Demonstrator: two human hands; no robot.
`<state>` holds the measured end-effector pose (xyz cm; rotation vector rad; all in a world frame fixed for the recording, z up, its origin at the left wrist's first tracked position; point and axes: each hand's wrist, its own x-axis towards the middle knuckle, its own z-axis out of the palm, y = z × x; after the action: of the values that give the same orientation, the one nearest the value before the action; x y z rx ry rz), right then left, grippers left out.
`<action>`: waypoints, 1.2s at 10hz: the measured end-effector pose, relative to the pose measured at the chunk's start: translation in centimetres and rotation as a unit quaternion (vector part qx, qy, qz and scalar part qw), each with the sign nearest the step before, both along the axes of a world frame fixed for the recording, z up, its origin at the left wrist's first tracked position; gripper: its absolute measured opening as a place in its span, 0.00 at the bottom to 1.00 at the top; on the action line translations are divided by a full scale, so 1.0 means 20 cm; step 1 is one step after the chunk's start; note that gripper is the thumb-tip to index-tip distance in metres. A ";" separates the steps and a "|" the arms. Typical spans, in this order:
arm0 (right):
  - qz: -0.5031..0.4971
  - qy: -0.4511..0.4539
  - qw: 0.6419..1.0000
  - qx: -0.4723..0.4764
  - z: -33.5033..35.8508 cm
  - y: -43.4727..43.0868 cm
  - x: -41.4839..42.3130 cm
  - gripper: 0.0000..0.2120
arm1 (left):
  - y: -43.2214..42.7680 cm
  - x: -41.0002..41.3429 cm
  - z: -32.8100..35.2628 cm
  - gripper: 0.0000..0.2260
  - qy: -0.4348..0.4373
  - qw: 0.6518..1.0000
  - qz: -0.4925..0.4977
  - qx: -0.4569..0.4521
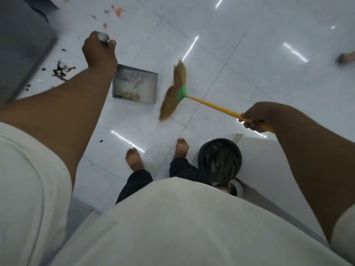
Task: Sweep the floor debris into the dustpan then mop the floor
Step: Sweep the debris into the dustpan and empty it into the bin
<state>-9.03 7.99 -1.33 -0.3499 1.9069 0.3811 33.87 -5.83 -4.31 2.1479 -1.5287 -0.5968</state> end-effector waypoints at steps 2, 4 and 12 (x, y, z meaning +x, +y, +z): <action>-0.105 -0.035 0.993 -0.032 -0.01 -0.04 0.23 0.13 | 0.13 0.26 0.02 0.08 0.052 0.997 0.056 -0.013; -0.131 -0.083 0.986 -0.056 0.03 -0.07 0.56 0.10 | 0.26 0.48 0.00 0.15 0.147 0.983 0.107 -0.015; -0.066 -0.181 0.981 -0.001 -0.15 -0.13 1.32 0.16 | 1.49 0.98 0.01 0.07 0.219 0.906 0.361 -0.017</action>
<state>17.33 5.30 -4.29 -0.2702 1.5629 0.2101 53.48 23.97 -4.18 2.1441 -0.4430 -0.6979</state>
